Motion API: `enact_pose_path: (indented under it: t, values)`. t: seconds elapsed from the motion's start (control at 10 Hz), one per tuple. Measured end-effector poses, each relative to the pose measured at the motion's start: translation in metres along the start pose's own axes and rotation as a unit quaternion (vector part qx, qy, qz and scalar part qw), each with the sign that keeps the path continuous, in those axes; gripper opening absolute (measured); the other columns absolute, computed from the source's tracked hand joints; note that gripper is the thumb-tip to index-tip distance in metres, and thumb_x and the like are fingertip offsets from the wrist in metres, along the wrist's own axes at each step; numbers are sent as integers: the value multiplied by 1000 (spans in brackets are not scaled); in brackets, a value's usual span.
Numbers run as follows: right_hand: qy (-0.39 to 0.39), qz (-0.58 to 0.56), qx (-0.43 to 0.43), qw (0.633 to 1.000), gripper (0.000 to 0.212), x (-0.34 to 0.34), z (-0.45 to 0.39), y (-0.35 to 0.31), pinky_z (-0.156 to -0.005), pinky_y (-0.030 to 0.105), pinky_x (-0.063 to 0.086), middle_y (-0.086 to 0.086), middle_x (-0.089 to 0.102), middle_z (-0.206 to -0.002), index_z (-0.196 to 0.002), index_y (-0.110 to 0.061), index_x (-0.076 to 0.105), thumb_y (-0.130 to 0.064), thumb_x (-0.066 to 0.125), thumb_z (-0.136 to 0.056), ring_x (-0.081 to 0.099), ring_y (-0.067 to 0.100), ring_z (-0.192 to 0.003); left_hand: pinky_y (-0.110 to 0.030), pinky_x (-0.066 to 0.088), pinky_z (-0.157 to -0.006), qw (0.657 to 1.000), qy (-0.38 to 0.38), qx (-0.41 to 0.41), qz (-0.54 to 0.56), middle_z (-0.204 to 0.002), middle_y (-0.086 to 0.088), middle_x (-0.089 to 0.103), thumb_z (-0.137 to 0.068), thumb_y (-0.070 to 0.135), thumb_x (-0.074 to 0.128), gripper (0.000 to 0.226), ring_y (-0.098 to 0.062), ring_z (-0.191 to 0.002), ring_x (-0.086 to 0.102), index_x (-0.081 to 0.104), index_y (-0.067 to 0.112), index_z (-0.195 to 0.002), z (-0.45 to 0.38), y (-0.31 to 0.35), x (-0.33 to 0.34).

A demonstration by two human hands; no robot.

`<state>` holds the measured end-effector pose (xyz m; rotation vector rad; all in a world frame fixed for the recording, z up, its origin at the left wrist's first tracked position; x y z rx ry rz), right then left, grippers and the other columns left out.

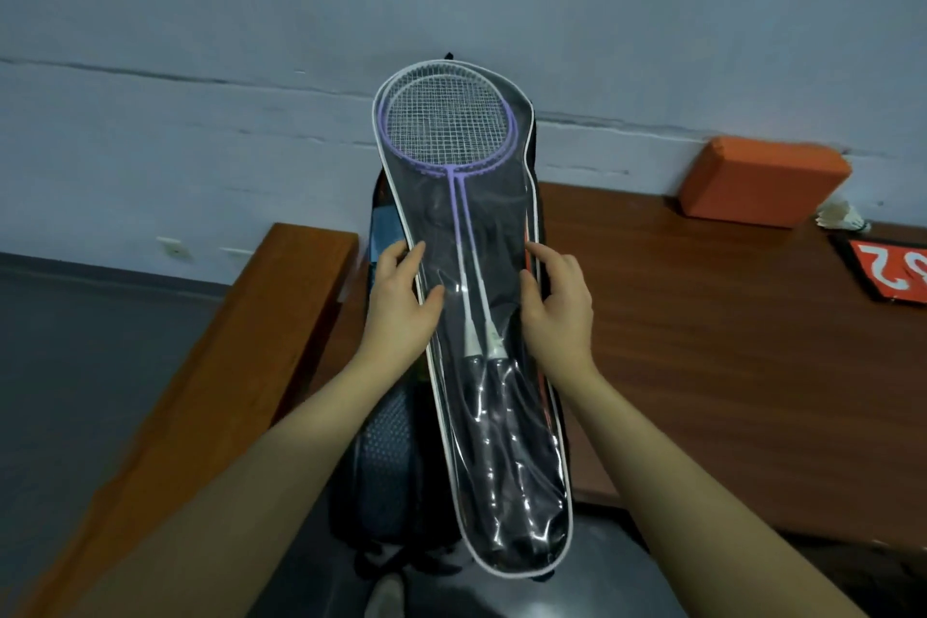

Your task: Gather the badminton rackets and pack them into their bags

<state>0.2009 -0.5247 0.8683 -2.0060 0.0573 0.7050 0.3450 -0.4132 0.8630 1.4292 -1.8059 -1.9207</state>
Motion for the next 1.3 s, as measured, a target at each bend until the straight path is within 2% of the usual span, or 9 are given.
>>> enact_pose_path:
  t: [0.2, 0.4, 0.5, 0.7, 0.8, 0.9, 1.0, 1.1, 1.3]
  values:
    - [-1, 33, 55, 998, 32, 75, 3, -15, -71, 25, 36, -3, 53, -103, -124, -18, 54, -16, 50, -93, 51, 9, -88, -16, 16, -102, 997, -62, -8, -34, -148, -7, 25, -90, 13, 55, 56, -18, -136, 25, 32, 8, -142, -35, -62, -39]
    - [-40, 46, 128, 990, 33, 114, 18, -2, -80, 28, 38, 2, 56, -109, -125, -16, 54, -14, 53, -92, 54, 18, -98, -25, 22, -111, 989, -131, -56, -45, -148, -9, 24, -89, 11, 56, 62, -21, -135, 29, 27, 9, -144, -38, -112, -34]
    - [-47, 39, 160, 985, 34, 120, 24, 12, -90, 36, 44, 2, 59, -116, -124, -18, 54, -15, 55, -90, 56, 21, -106, -22, 23, -108, 986, -148, -54, -53, -146, -7, 25, -89, 13, 58, 64, -19, -132, 32, 26, 11, -144, -34, -122, -30]
    - [-49, 13, 185, 982, 40, 119, 13, 25, -96, 36, 43, 3, 60, -122, -130, -21, 51, -20, 57, -90, 54, 20, -114, -14, 21, -101, 989, -132, -61, -29, -145, -4, 24, -89, 11, 57, 62, -15, -129, 34, 27, 14, -144, -40, -126, -22]
    - [-89, 68, 177, 978, 45, 122, 13, 30, -92, 37, 43, 6, 55, -122, -136, -20, 44, -20, 55, -92, 52, 22, -112, -14, 21, -101, 988, -132, -72, -40, -144, -7, 25, -90, 11, 56, 60, -17, -128, 34, 28, 12, -143, -42, -133, -18]
    - [-113, 97, 196, 969, 46, 124, 20, 39, -85, 36, 44, 8, 52, -114, -138, -23, 41, -23, 53, -93, 52, 23, -102, -33, 23, -109, 967, -151, -69, -191, -150, -13, 17, -93, 29, 50, 60, -29, -132, 26, 24, 10, -144, -36, -144, -13]
    - [-145, 86, 237, 957, 45, 126, 27, 57, -89, 40, 47, 10, 54, -117, -136, -30, 43, -30, 54, -92, 52, 24, -108, -44, 22, -107, 919, -158, -34, -359, -154, -11, 10, -95, 44, 37, 62, -32, -134, 20, 22, 12, -145, -28, -151, -12]
    - [-200, 123, 249, 940, 45, 127, 33, 62, -83, 39, 49, 9, 53, -118, -137, -37, 39, -39, 50, -93, 54, 25, -107, -44, 19, -108, 910, -161, -8, -383, -154, -9, 13, -95, 47, 35, 62, -28, -139, 15, 24, 11, -144, -27, -152, -12]
    - [-225, 239, 192, 925, 47, 115, 26, 49, -99, 47, 36, 14, 41, -133, -140, -29, 37, -40, 45, -95, 41, 34, -121, -44, 16, -111, 929, -173, 1, -328, -153, -9, 19, -95, 40, 40, 57, -26, -140, 15, 27, 13, -143, -25, -143, -21]
Point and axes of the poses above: each hand's wrist, its own z-axis away from the middle knuckle, its own x-axis out of the palm, y = z × x, the point moved 5 cm from there along -z, towards the middle knuckle
